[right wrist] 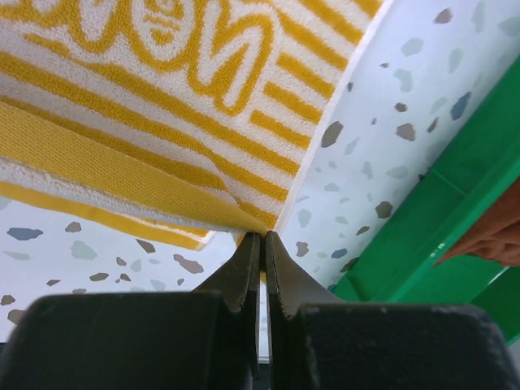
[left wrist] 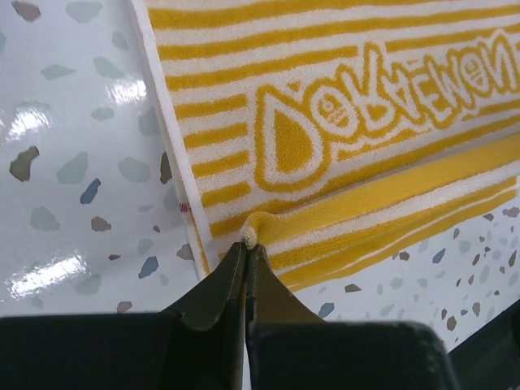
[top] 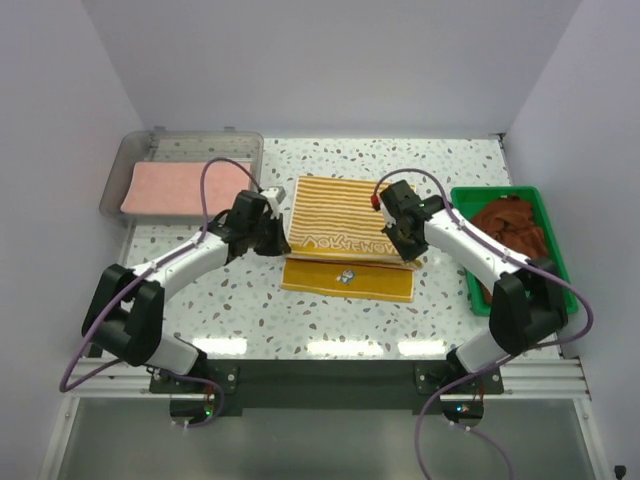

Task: Fold and stack the towels
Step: Fold the towel

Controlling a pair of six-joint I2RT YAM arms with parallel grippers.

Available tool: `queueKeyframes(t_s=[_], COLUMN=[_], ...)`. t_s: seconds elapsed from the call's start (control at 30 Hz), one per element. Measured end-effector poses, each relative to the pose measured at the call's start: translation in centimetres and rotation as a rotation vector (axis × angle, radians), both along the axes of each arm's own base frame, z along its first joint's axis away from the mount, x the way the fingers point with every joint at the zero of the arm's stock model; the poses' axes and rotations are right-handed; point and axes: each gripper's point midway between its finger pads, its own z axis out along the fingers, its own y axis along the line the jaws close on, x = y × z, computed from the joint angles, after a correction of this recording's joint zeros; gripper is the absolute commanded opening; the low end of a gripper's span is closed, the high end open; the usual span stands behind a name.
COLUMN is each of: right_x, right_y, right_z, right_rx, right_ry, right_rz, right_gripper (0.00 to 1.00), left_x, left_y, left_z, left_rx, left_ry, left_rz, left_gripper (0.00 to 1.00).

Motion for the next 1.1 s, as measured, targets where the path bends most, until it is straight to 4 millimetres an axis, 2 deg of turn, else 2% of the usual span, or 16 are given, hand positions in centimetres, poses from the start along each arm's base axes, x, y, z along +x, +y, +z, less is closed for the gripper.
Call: queueKeyframes(t_s=[0.2, 0.43, 0.6, 0.77, 0.9, 1.1], right_x=[-1.3, -1.7, -1.9, -1.7, -1.4, 0.1], right_y=[0.3, 0.4, 0.4, 0.4, 0.4, 0.5], right_z=[-4.1, -7.1, -8.4, -8.8, -8.9, -8.8], right_rx=[-0.018, -0.043, -0.051, -0.056, -0.068, -0.097], right_ry=[0.133, 0.217, 0.245, 0.244, 0.248, 0.225], right_rz=[0.002, 0.0, -0.004, -0.015, -0.025, -0.035], right_gripper=[0.0, 0.0, 0.0, 0.0, 0.0, 0.0], left_x=[-1.6, -2.0, -2.2, -2.1, -1.0, 3.1], left_y=[0.2, 0.1, 0.1, 0.0, -0.2, -0.4], left_z=[-3.6, -5.6, -6.7, -7.5, -7.4, -7.2], left_rx=[0.024, 0.046, 0.053, 0.058, 0.066, 0.089], left_ry=[0.088, 0.126, 0.151, 0.168, 0.164, 0.143], left_rz=[0.003, 0.001, 0.011, 0.021, 0.038, 0.075], left_gripper=[0.0, 0.0, 0.0, 0.0, 0.0, 0.0])
